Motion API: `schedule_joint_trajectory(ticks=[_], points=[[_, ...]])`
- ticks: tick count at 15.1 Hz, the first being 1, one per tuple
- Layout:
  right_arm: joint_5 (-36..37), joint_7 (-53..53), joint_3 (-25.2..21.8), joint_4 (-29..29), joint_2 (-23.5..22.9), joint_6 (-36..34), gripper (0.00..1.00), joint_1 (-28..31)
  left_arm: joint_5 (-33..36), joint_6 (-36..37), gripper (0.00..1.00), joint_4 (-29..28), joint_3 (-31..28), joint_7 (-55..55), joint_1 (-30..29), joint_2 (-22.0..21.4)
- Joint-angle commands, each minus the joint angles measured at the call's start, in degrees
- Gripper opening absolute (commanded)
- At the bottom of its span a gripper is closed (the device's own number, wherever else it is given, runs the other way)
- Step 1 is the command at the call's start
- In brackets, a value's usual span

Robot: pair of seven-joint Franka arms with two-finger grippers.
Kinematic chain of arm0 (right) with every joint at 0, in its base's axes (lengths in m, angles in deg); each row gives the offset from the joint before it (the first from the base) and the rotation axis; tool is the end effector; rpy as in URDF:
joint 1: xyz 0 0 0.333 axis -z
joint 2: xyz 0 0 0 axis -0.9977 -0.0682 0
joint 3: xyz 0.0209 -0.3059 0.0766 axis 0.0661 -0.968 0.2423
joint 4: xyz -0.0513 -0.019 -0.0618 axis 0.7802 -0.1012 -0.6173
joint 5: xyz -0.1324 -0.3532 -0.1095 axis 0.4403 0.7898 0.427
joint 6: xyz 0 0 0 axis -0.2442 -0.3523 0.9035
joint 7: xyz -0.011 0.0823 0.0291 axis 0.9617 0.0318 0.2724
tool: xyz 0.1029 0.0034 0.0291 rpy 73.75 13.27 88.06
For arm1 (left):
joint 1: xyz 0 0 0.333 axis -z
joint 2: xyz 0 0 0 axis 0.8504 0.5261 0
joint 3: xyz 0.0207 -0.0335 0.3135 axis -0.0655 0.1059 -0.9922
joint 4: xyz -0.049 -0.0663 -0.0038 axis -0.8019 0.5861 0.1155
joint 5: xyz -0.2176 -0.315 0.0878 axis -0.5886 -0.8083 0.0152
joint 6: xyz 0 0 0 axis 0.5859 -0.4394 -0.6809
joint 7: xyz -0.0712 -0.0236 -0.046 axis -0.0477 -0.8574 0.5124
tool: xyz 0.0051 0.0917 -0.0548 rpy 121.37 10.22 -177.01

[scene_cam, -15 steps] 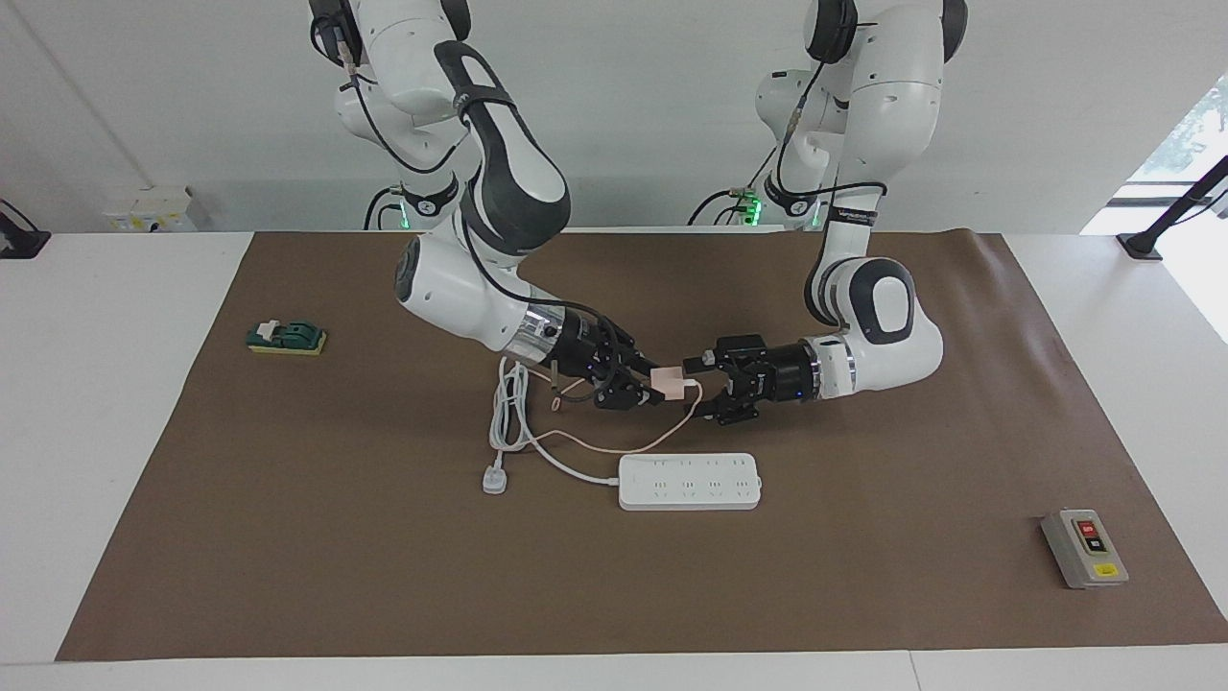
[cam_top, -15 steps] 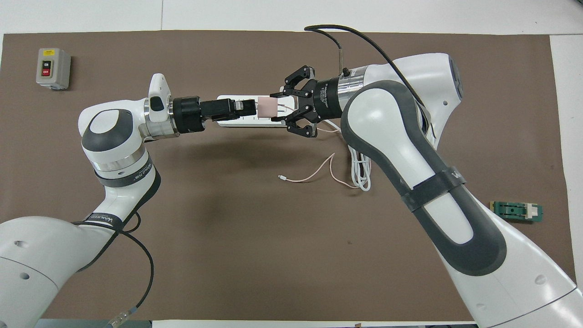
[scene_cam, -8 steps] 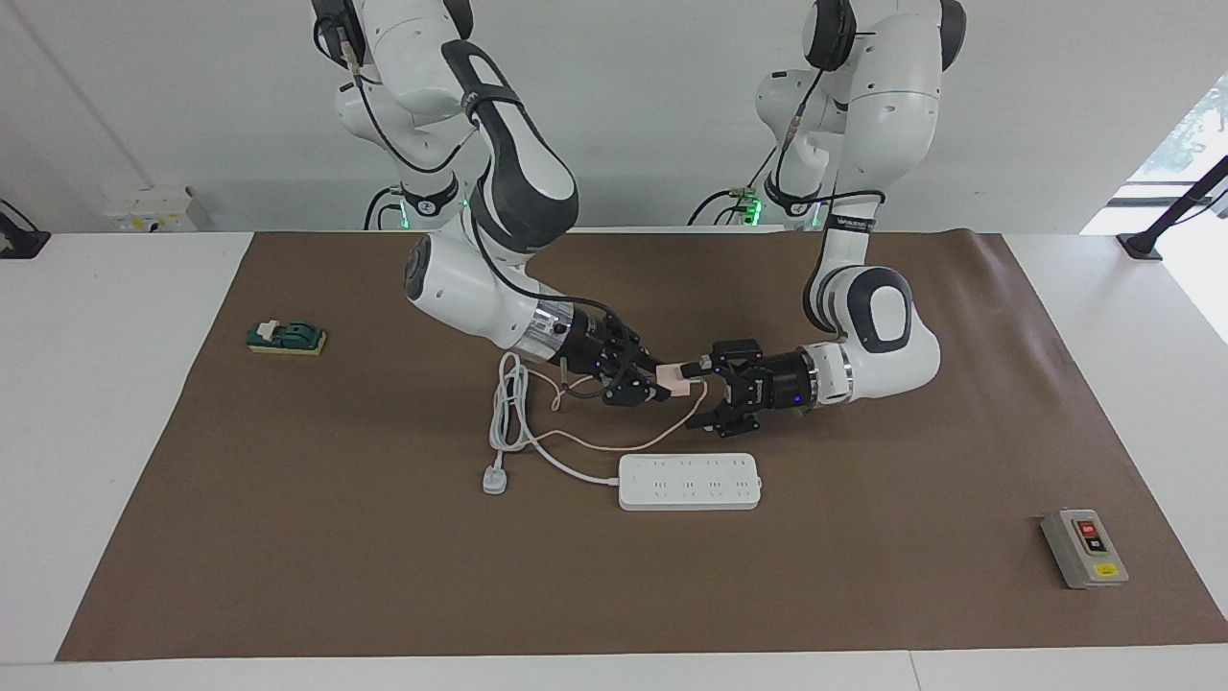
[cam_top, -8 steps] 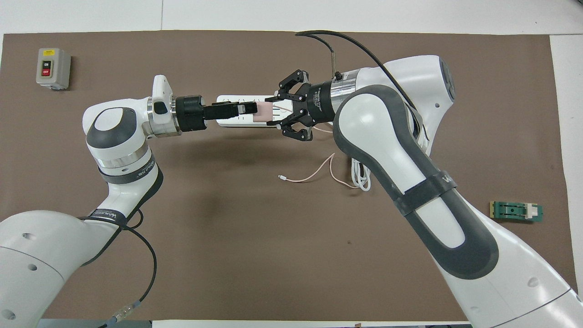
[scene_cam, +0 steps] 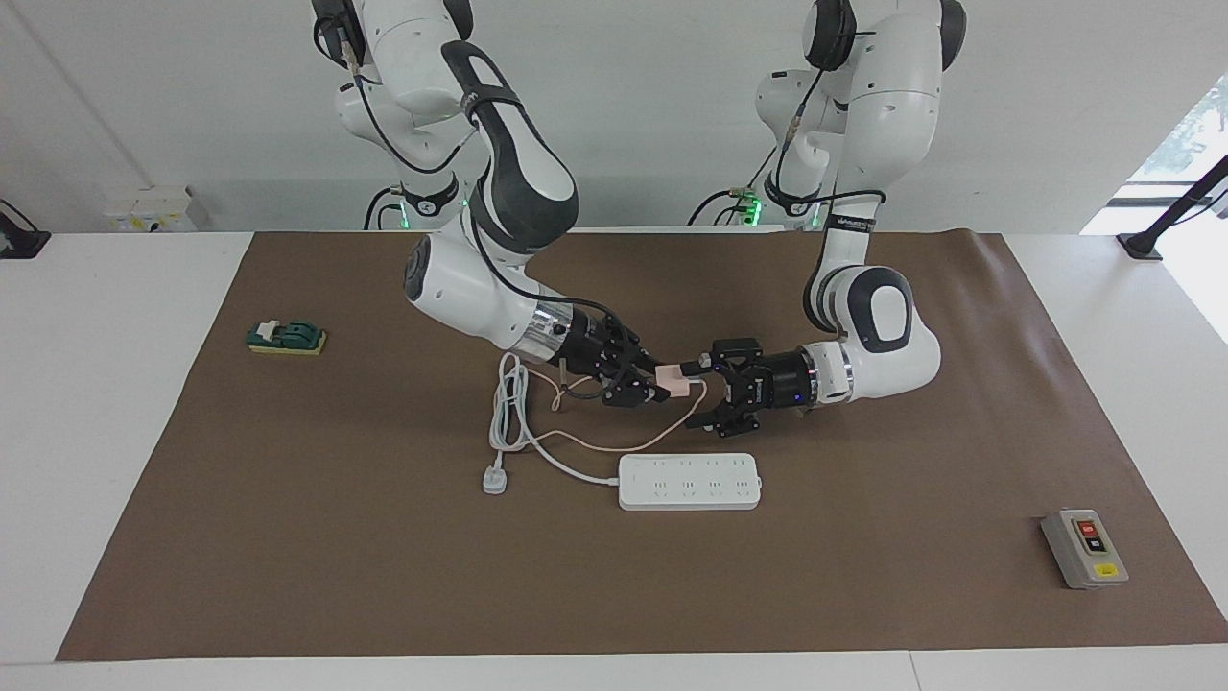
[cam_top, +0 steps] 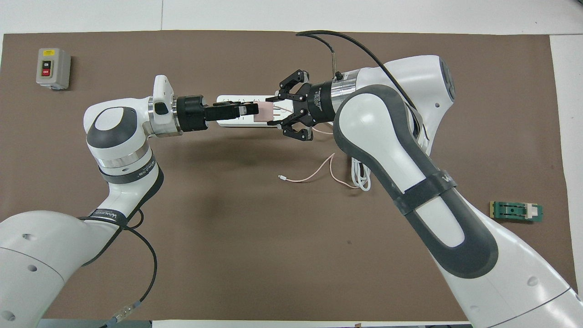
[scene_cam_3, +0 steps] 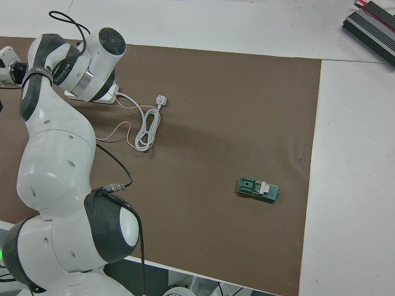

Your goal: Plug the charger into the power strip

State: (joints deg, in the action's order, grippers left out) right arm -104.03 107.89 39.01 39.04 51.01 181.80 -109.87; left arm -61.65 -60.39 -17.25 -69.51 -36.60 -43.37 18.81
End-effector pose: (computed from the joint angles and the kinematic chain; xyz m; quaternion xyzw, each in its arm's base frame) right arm 0.6363 0.3070 0.4262 -0.6741 0.5973 0.2624 0.3463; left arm 0.6158 -0.2337 0.3369 0.7157 -0.1279 0.1431 0.6715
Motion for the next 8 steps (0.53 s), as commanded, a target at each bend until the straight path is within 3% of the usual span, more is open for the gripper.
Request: schedule_joint_trajectory(ticks=[1, 8], points=[[1.11, 1.80, -0.11, -0.91, -0.52, -0.15, 0.00, -0.04, 0.47, -0.03, 1.00, -1.95, -0.57, -0.89, 1.28, -2.49], [1.11, 1.71, -0.11, -0.91, -0.52, -0.15, 0.00, -0.04, 0.47, 0.58, 1.00, -2.48, -0.66, -0.80, 0.94, -2.50]])
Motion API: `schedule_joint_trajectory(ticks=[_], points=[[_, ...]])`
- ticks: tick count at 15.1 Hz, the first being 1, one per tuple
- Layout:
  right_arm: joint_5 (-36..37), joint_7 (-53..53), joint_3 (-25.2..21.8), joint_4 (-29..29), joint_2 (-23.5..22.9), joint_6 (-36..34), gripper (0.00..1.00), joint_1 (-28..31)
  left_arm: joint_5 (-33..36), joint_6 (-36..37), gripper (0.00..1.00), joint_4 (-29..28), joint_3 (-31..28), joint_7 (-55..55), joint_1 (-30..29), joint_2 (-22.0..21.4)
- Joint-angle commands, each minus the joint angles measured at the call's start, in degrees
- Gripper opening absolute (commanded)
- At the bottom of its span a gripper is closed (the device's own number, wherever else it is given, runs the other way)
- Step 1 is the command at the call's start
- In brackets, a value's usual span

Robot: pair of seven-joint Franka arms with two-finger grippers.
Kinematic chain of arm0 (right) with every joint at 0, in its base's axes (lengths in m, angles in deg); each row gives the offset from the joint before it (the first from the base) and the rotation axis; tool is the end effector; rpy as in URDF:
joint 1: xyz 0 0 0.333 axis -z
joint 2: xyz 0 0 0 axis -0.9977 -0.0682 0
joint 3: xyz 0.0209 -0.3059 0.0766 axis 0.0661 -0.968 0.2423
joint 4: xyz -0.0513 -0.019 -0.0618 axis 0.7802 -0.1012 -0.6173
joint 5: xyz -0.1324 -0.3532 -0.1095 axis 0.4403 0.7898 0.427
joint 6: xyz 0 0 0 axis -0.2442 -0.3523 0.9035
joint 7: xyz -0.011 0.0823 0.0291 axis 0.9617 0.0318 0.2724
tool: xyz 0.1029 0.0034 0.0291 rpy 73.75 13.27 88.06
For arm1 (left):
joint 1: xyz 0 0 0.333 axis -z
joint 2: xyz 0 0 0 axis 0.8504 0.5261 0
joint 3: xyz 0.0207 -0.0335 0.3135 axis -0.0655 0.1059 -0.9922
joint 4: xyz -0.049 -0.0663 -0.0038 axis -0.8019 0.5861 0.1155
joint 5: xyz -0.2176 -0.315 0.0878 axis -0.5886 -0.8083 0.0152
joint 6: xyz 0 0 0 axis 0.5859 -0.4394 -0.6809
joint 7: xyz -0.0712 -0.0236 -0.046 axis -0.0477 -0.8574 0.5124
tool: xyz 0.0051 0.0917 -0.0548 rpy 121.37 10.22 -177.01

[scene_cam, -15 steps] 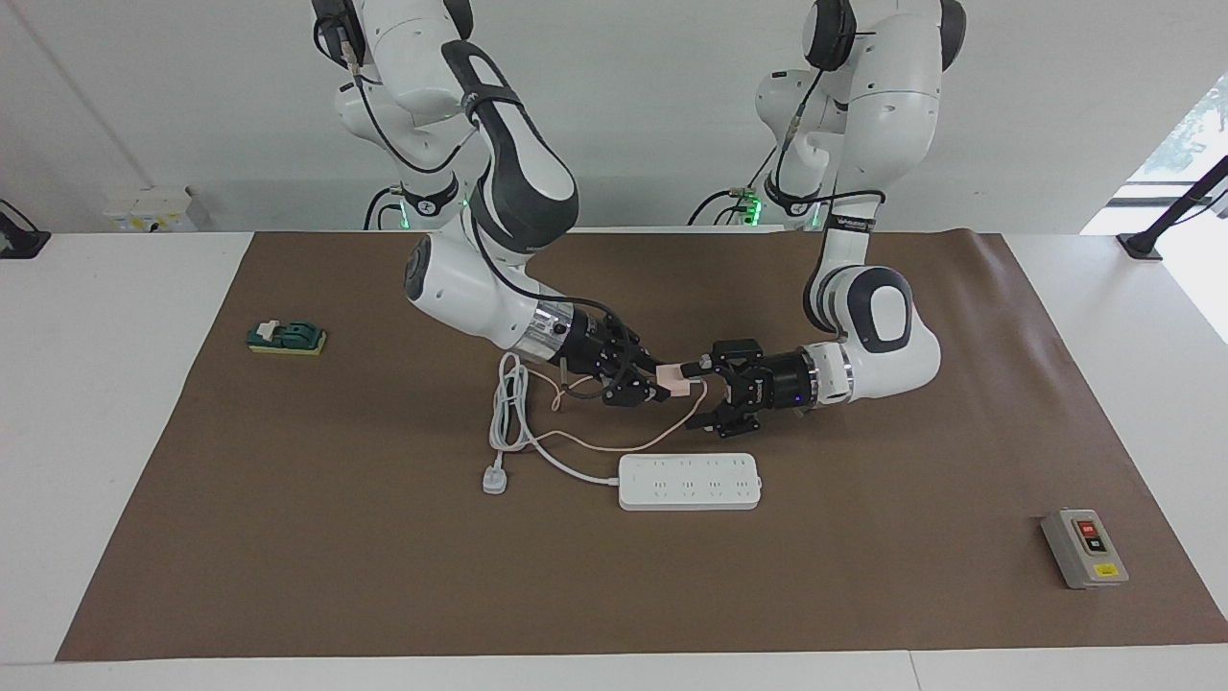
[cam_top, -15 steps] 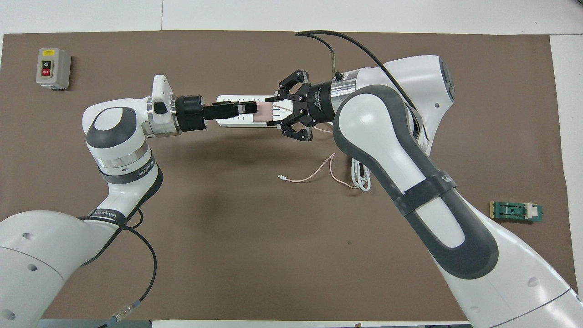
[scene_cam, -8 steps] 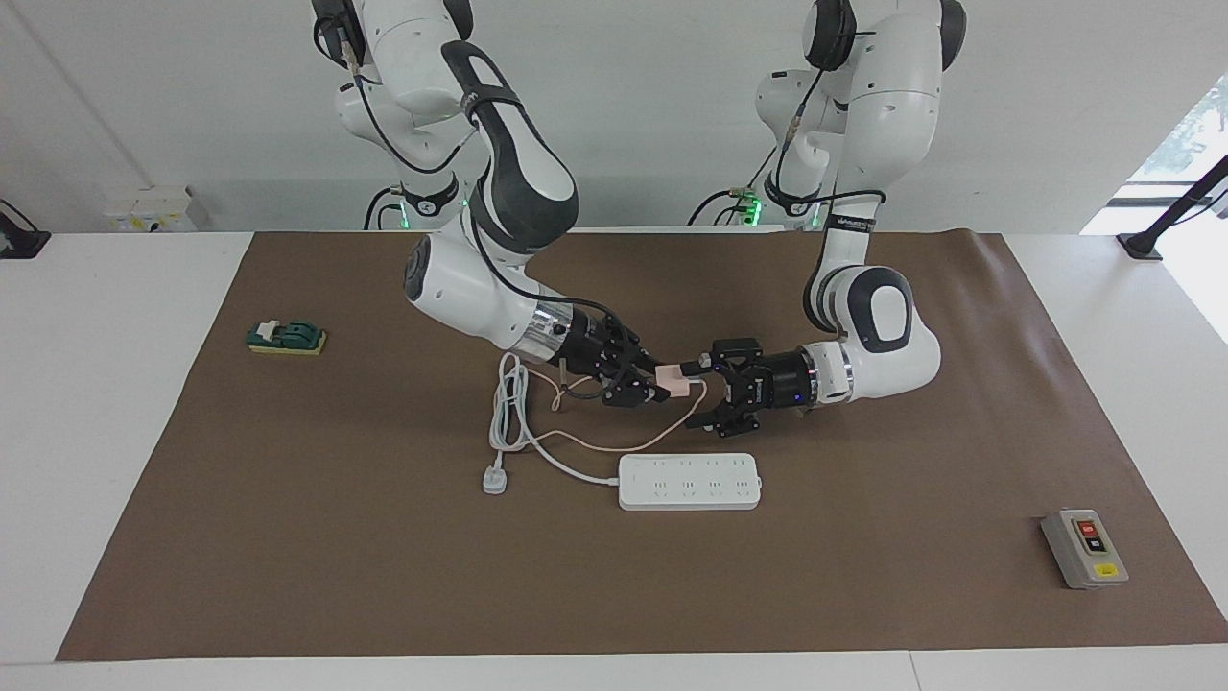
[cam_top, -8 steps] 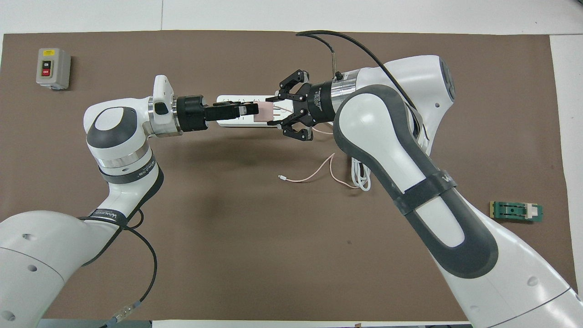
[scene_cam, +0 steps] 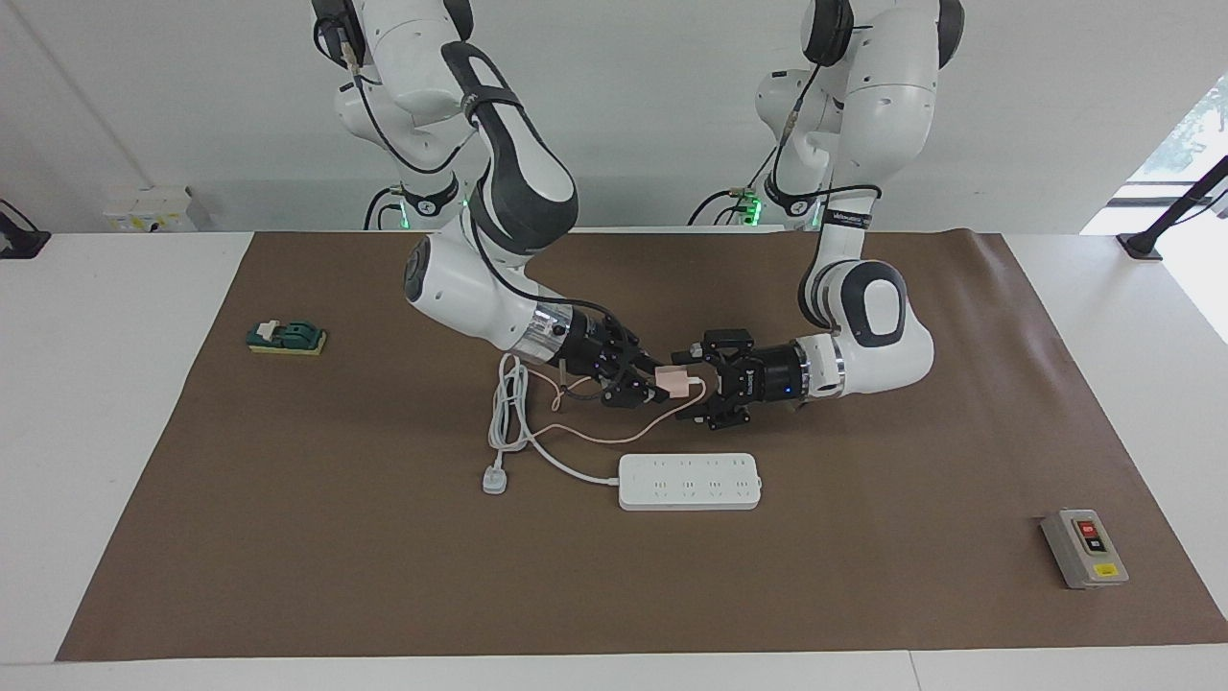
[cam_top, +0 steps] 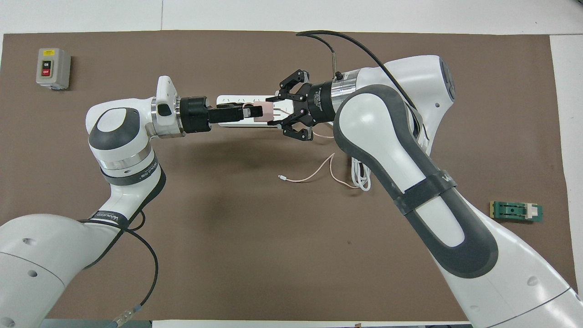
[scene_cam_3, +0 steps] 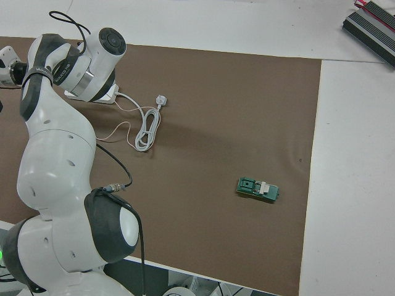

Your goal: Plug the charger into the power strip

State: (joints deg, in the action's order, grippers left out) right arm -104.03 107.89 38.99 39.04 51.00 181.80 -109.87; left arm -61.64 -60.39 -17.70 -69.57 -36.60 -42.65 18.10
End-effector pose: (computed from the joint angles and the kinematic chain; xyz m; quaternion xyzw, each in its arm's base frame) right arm 0.6364 0.3068 0.4260 -0.6740 0.5975 0.2623 0.3462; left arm 0.6111 -0.2403 0.3415 0.7144 -0.1335 0.1408 0.6723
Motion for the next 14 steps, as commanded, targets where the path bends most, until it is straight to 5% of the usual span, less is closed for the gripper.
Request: schedule_joint_trajectory(ticks=[1, 5, 8, 12, 14], points=[[1.11, 1.71, -0.10, -0.82, -0.51, -0.06, 0.00, -0.04, 0.54, 0.50, 1.00, -2.03, -0.61, -0.28, 0.13, -1.79], [1.11, 1.71, -0.19, -0.82, -0.51, -0.15, 0.00, 0.04, 0.54, 0.41, 0.84, -2.65, -0.61, 0.26, 0.48, -1.88], [1.11, 1.71, -0.19, -0.82, -0.51, -0.15, 0.00, 0.04, 0.54, 0.67, 0.54, -2.91, -0.61, 1.57, 0.39, -2.14], [1.11, 1.71, -0.19, -0.73, -0.51, -0.15, 0.00, 0.04, 0.54, 0.93, 0.00, -3.61, -0.61, 1.66, 0.47, -2.67], [1.11, 1.71, -0.19, -0.73, -0.51, -0.15, 0.00, 0.13, 0.54, 0.67, 0.00, -4.58, -0.61, 3.06, 0.48, -3.72]])
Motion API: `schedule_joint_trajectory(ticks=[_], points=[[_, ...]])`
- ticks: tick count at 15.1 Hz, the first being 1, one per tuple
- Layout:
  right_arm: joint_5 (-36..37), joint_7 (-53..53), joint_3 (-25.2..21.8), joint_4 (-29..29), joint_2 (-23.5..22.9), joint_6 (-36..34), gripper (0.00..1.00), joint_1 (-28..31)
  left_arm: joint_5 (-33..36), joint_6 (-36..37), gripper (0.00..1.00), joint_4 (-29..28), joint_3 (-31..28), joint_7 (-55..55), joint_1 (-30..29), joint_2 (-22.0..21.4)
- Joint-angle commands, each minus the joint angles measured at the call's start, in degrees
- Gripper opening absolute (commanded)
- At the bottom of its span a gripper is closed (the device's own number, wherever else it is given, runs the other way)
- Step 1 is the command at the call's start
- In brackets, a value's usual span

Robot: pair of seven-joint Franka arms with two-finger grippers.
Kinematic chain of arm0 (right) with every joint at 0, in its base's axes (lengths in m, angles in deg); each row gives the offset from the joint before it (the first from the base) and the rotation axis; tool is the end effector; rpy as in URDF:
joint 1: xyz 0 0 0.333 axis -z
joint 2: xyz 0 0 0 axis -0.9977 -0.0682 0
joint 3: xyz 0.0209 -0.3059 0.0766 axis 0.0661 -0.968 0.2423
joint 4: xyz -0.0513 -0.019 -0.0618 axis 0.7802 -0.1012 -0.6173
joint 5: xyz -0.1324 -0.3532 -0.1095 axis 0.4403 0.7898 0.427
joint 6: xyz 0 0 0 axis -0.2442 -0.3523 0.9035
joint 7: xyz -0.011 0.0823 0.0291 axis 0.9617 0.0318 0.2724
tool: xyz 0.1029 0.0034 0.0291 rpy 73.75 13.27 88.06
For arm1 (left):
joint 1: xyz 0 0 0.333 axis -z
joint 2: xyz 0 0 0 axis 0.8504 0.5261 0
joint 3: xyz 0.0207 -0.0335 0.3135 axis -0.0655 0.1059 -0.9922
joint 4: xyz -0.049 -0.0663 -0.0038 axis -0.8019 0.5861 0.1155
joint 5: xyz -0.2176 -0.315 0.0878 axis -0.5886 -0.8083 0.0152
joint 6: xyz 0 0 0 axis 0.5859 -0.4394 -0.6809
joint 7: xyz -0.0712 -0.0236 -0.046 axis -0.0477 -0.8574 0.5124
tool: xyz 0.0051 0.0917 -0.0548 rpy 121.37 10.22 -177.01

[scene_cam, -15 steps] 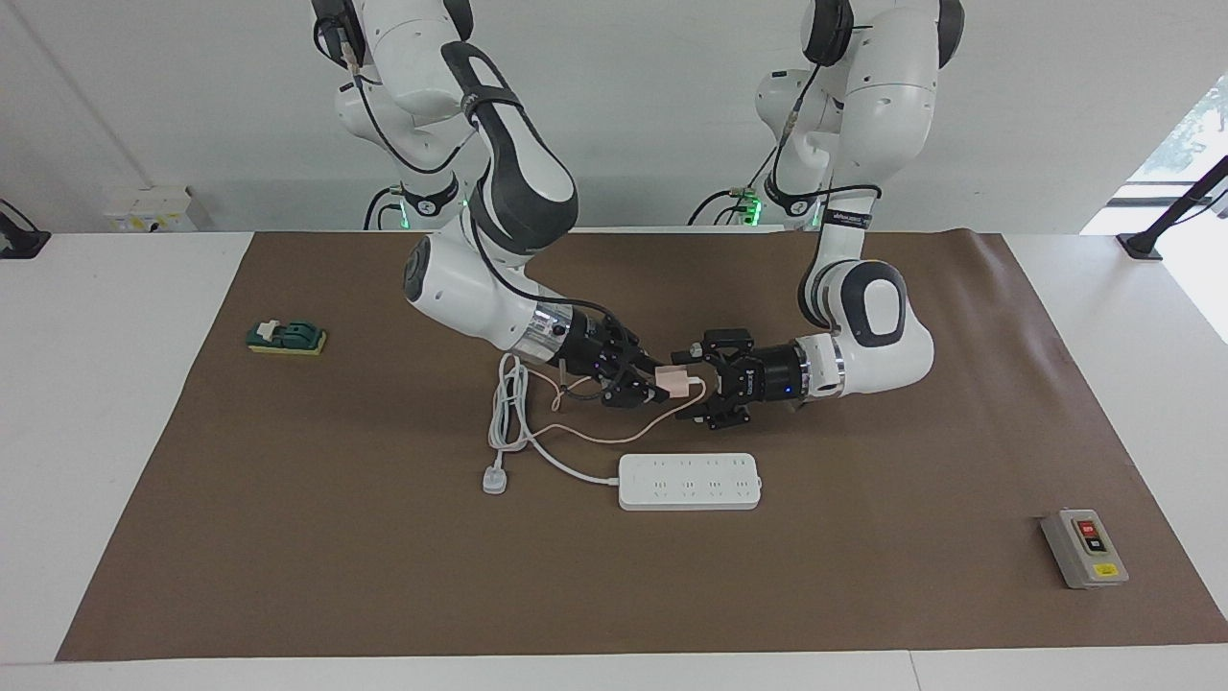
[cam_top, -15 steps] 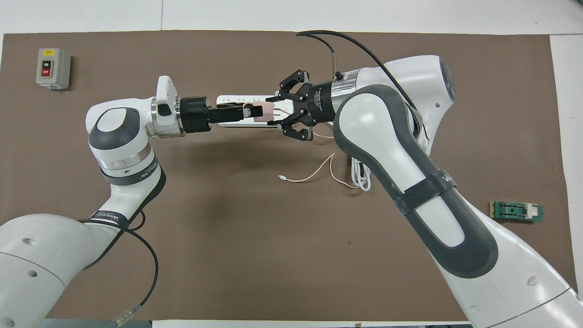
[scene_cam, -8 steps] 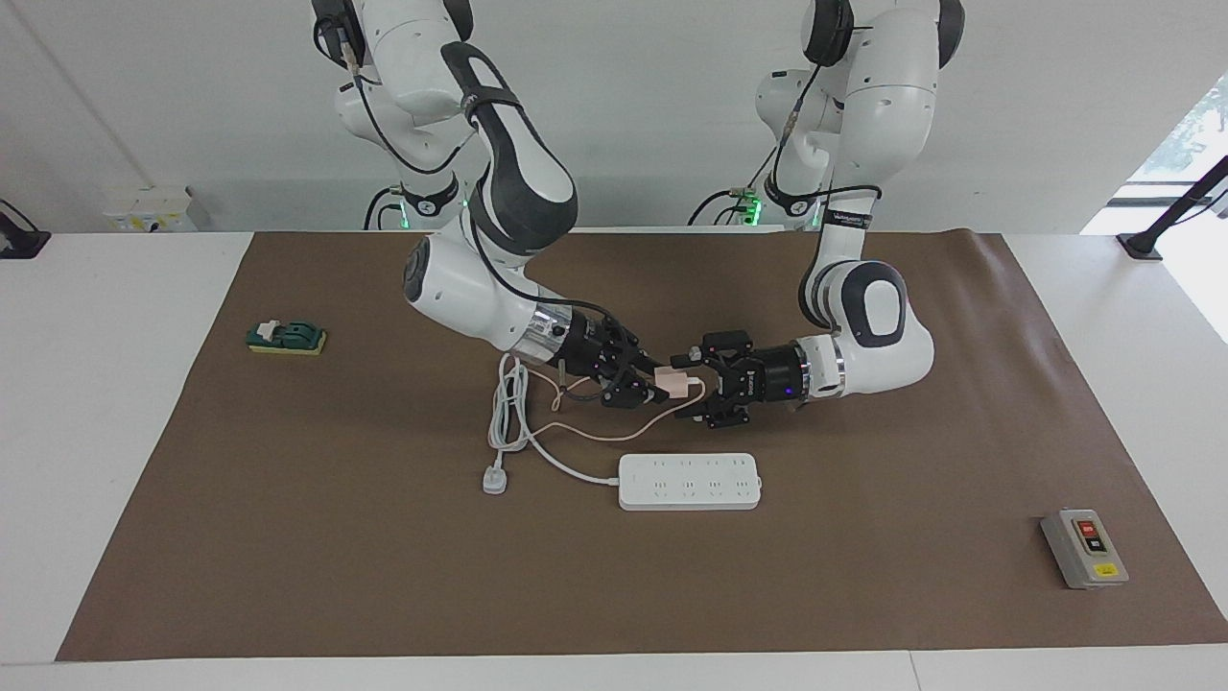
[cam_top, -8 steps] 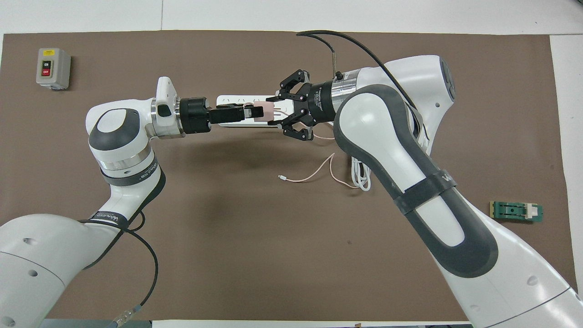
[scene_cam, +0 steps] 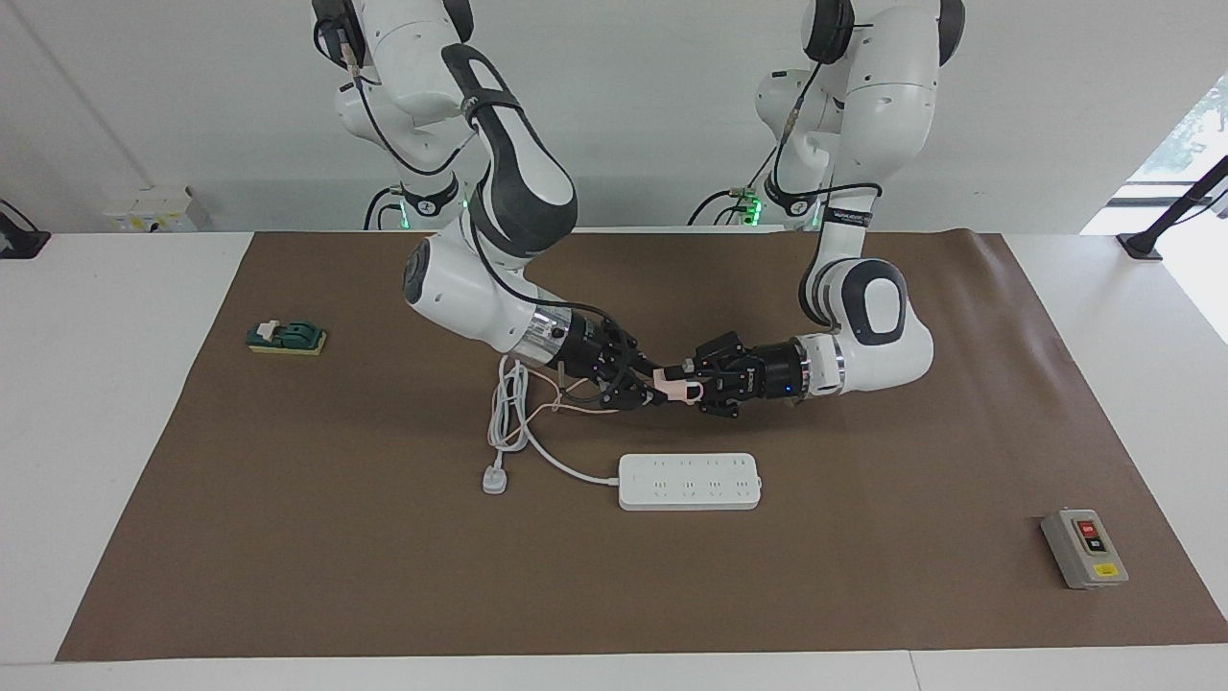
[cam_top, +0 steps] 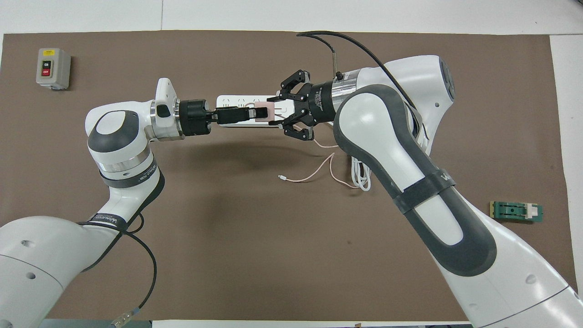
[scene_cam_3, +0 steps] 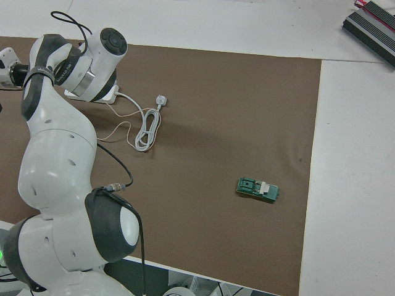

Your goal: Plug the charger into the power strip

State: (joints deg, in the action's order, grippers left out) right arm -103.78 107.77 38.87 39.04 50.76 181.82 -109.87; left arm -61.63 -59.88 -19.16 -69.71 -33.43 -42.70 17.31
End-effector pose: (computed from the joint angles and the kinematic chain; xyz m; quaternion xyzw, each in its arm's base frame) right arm 0.6373 0.3057 0.4229 -0.6754 0.5980 0.2607 0.3440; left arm 0.6050 -0.2376 0.3397 0.7176 -0.1110 0.1170 0.6776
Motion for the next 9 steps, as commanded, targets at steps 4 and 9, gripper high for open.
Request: schedule_joint_trajectory(ticks=[4, 9], points=[[0.96, 1.83, -0.06, -0.55, -0.27, -0.26, 0.62, 0.31, 0.53, -0.01, 0.00, -3.21, -0.46, 0.78, 0.61, -3.29], [4.21, 1.83, -0.06, -0.37, -0.10, -1.05, 1.00, 0.66, 0.53, -0.45, 0.00, -2.95, -0.63, 0.78, -0.26, -3.20]])
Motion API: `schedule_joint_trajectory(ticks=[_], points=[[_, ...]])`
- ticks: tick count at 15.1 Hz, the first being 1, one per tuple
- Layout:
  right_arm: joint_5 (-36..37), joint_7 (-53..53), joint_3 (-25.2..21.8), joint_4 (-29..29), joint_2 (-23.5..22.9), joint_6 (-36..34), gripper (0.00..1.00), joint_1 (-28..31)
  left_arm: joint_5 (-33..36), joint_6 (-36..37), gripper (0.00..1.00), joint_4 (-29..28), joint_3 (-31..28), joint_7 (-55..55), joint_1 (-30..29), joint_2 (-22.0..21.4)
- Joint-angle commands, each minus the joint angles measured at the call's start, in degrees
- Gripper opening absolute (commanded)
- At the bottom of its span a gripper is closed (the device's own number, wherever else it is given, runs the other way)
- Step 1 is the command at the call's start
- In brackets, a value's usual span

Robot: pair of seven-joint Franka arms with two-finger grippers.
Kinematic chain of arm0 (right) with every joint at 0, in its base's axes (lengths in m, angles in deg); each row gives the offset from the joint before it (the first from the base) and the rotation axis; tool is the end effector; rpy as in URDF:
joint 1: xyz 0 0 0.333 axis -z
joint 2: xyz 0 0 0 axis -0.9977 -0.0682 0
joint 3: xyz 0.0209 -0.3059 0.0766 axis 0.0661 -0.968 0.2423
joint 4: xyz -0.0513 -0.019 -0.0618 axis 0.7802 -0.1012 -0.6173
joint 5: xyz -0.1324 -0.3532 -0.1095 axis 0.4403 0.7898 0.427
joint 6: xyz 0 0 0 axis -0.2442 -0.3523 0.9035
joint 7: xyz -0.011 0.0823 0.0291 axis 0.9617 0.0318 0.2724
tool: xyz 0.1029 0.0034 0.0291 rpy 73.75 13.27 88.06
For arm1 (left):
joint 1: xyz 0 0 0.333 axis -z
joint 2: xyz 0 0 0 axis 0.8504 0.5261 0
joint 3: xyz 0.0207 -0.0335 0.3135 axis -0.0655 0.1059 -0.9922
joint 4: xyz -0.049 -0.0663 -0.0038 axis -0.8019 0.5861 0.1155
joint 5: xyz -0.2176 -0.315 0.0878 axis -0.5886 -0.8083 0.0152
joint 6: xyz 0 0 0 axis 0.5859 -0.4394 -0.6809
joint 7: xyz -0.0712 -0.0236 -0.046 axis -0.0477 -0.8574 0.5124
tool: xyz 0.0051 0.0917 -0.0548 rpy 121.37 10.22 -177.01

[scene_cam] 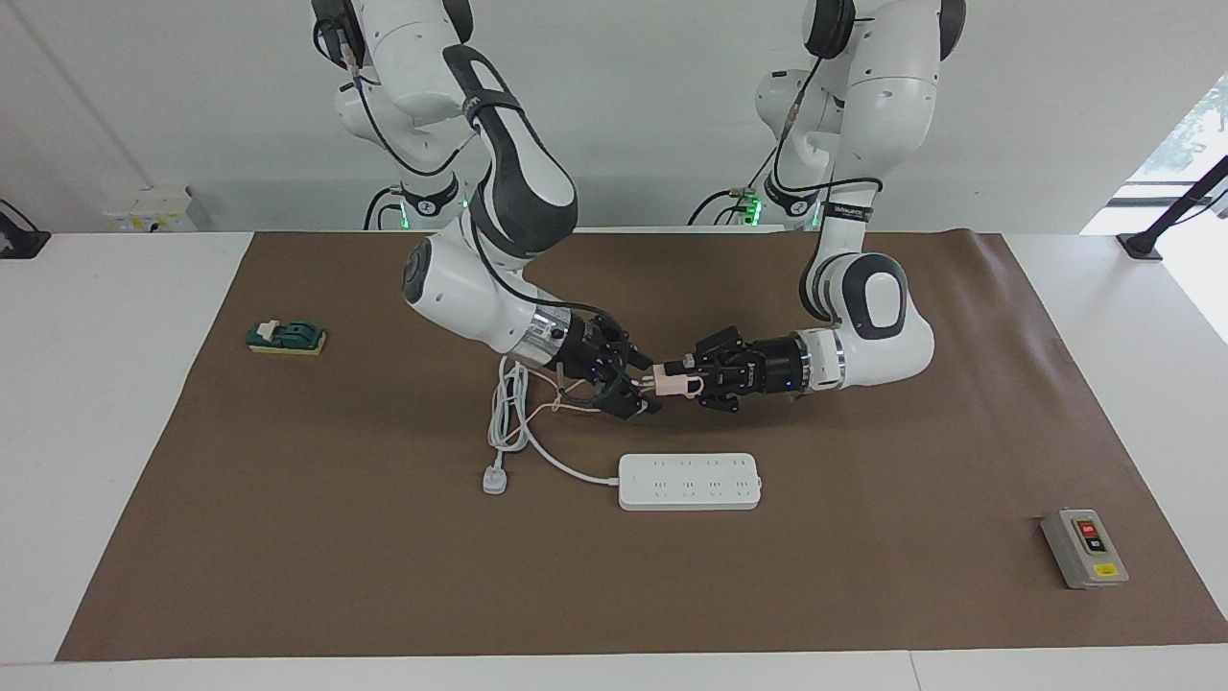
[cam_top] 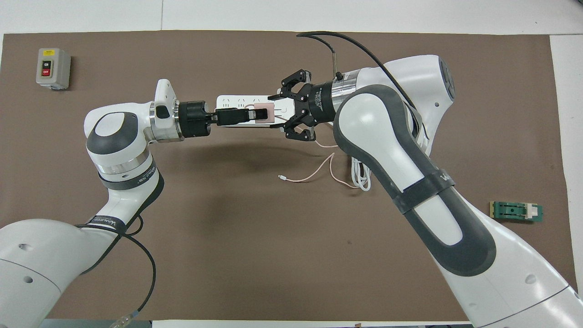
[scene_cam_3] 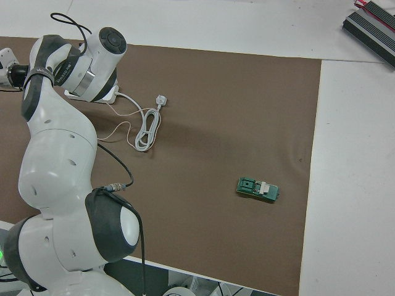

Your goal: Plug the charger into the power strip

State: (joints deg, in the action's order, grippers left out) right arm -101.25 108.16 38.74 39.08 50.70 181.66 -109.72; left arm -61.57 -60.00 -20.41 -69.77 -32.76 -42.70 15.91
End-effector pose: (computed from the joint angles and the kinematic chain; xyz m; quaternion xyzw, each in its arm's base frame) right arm 0.6382 0.3021 0.4205 -0.6862 0.5975 0.2489 0.3318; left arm 0.6000 -0.2353 0.3456 0.7186 -0.1070 0.1147 0.6775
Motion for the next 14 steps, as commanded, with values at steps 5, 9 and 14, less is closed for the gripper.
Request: schedule_joint_trajectory(ticks=[5, 9, 14], points=[[15.60, -1.10, -0.28, -0.24, 3.91, -4.56, 1.00, 2.35, 5.03, -5.23, 0.00, -0.12, -2.07, 5.44, -1.66, -1.79], [28.11, -9.17, -0.28, -0.15, 8.13, -14.75, 1.00, 9.19, 16.26, -11.06, 0.00, 0.85, -2.16, 19.66, -2.10, -5.83], [43.83, -34.12, -0.37, -0.41, 17.35, -30.93, 1.00, 18.78, 42.09, -5.73, 0.00, 5.22, -2.43, 48.03, -7.19, -10.76]])
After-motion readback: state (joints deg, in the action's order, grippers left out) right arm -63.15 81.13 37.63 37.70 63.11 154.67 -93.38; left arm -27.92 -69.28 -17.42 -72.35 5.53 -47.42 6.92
